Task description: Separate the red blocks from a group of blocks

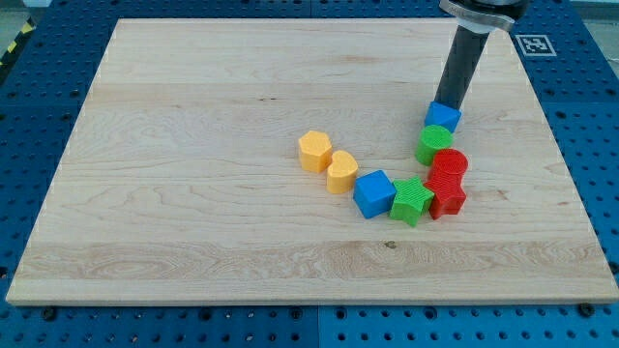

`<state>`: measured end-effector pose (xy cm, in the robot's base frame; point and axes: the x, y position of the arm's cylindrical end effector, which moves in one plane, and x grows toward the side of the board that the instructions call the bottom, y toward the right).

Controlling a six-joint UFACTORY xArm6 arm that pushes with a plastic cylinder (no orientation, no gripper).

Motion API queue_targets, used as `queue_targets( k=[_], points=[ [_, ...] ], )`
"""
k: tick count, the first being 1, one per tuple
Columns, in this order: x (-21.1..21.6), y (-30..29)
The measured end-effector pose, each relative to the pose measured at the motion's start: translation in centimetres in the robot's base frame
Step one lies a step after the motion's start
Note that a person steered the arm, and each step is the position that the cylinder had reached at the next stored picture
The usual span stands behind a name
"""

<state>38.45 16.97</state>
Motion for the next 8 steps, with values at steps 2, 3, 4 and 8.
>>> queue_targets(
  k=[2,3,4,8],
  points=[
    [0.0,0.8],
    [0.0,3.0],
    [-0.7,2.6],
    [-0.4,-8.2]
  ],
)
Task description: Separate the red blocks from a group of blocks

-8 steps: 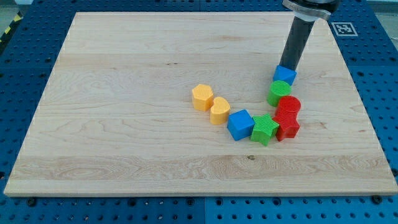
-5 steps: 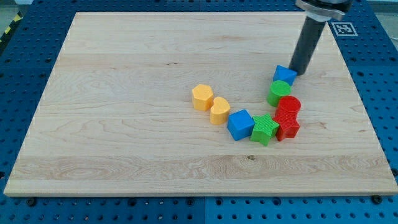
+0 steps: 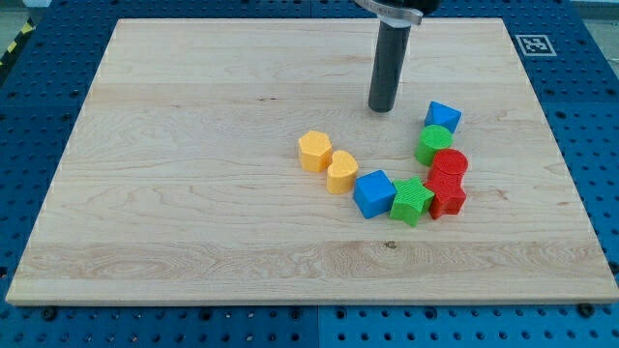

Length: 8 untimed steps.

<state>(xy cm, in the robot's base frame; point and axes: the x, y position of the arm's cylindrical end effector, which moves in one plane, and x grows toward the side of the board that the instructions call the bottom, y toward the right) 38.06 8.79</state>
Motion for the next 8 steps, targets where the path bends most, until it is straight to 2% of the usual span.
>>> queue_targets(
  k=[3,6,7,8],
  points=[
    [7.1,0.6],
    [13.9,8.1],
    [14.0,5.4],
    [16.2,5.8]
  ],
)
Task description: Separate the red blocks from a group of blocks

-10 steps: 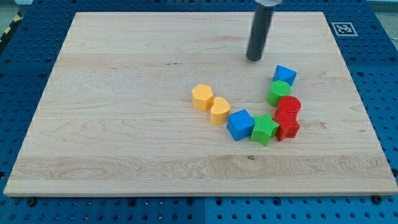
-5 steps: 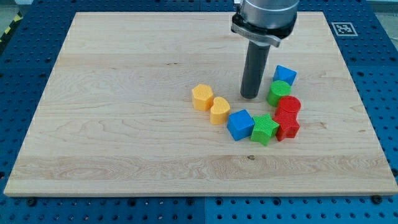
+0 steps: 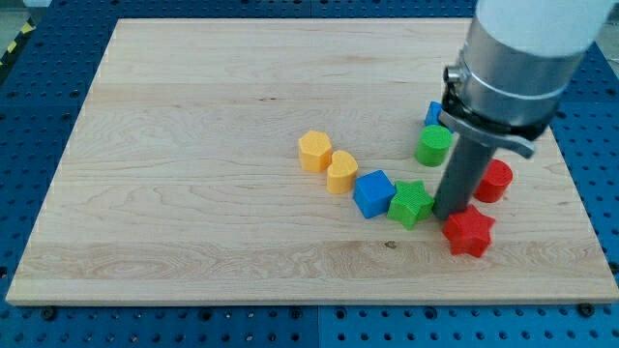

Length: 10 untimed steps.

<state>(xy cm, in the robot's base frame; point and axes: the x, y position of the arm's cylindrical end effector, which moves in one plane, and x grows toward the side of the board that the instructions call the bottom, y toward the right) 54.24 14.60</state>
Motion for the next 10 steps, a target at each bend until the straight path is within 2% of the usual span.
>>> queue_targets(
  k=[1,3,4,9,10],
  points=[
    [0.7,0.6],
    [1.7,-4.1],
    [3.1,-3.9],
    [3.2,3.6],
    [0.4,1.8]
  ],
)
